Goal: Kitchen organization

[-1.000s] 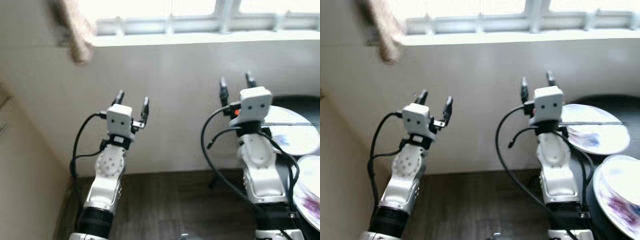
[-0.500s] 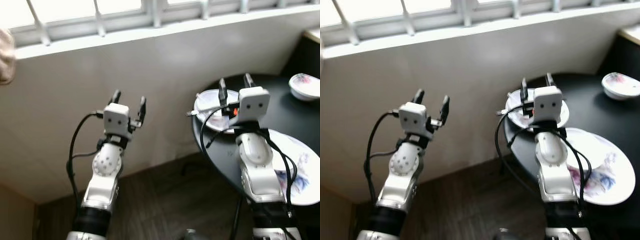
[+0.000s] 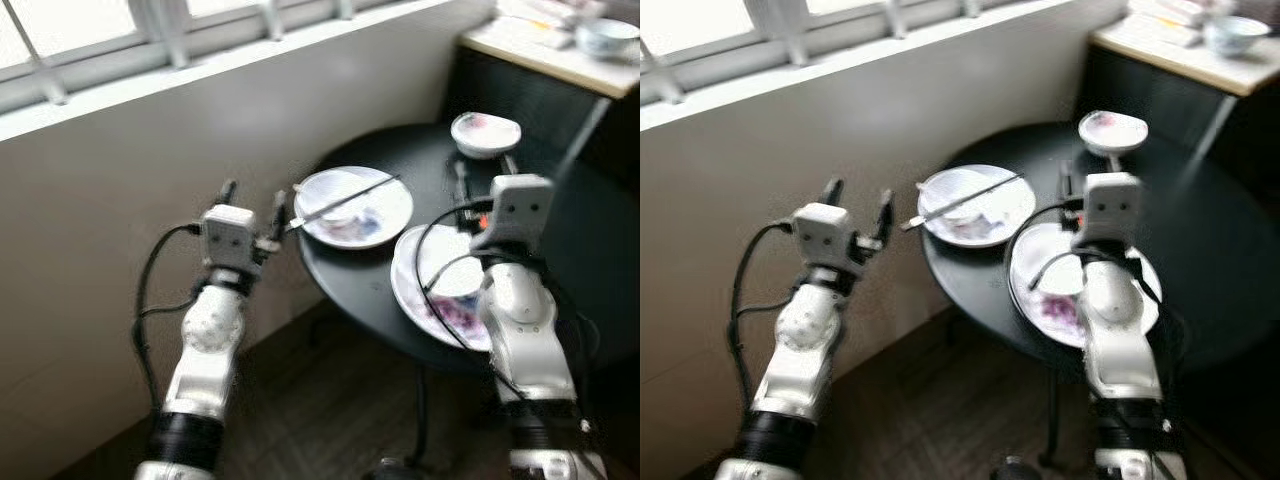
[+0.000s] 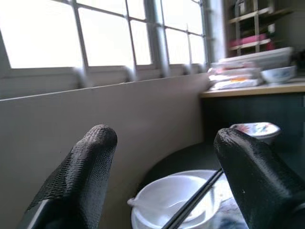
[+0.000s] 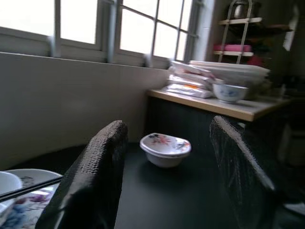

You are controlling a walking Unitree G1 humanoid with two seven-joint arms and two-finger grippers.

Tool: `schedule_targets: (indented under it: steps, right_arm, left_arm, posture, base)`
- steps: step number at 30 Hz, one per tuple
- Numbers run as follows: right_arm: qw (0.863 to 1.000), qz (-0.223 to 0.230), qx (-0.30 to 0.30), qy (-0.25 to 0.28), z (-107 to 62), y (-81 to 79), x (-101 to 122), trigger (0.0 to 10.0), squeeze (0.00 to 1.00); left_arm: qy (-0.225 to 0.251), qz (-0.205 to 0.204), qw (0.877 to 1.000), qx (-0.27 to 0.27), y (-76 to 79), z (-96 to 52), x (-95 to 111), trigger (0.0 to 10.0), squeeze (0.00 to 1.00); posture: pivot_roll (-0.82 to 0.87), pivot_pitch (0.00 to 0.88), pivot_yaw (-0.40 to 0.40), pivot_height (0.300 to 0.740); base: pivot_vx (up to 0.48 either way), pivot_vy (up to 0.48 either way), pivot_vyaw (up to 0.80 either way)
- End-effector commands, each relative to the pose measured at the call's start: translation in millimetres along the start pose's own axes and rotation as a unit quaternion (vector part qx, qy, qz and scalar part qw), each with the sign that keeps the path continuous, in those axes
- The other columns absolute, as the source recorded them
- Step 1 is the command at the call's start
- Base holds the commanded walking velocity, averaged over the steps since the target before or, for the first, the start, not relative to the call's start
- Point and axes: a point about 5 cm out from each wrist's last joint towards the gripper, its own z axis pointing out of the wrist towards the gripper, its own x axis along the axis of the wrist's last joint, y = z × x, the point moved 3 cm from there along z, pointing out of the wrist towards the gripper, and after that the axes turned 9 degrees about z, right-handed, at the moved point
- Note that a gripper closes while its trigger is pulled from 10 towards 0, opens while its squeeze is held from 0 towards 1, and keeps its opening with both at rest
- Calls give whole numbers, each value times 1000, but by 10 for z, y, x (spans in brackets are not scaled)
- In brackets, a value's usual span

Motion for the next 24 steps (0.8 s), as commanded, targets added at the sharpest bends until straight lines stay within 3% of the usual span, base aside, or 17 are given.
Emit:
schedule_targets:
  steps: [1,11,15,18,24]
  right_arm:
    - [1000,19,-10,-16,8,8,-45,10000,0]
    - [988,101,-23,-113,-5,64,-347,10000,0]
    - [978,139,-21,-157,-34,47,-477,10000,0]
    - [961,182,-33,-204,-66,56,-620,10000,0]
    - [952,193,-61,-230,-82,134,-698,10000,0]
  left_arm:
    - [-2,9,1000,8,-71,-3,-10,10000,0]
    - [-6,10,1000,5,-54,-11,-24,10000,0]
    - [-8,11,1000,5,-53,-13,-32,10000,0]
    - [-10,11,1000,6,-55,-11,-40,10000,0]
    - [-15,13,1000,6,-58,-9,-56,10000,0]
  posture:
    - [-98,0,28,740]
    - [-100,0,27,740]
    - [-98,0,26,740]
    - [-98,0,26,740]
    - [-96,0,25,740]
  base:
    - [0,0,-725]
    - [0,0,0]
    - [0,0,0]
    - [0,0,0]
    - [0,0,0]
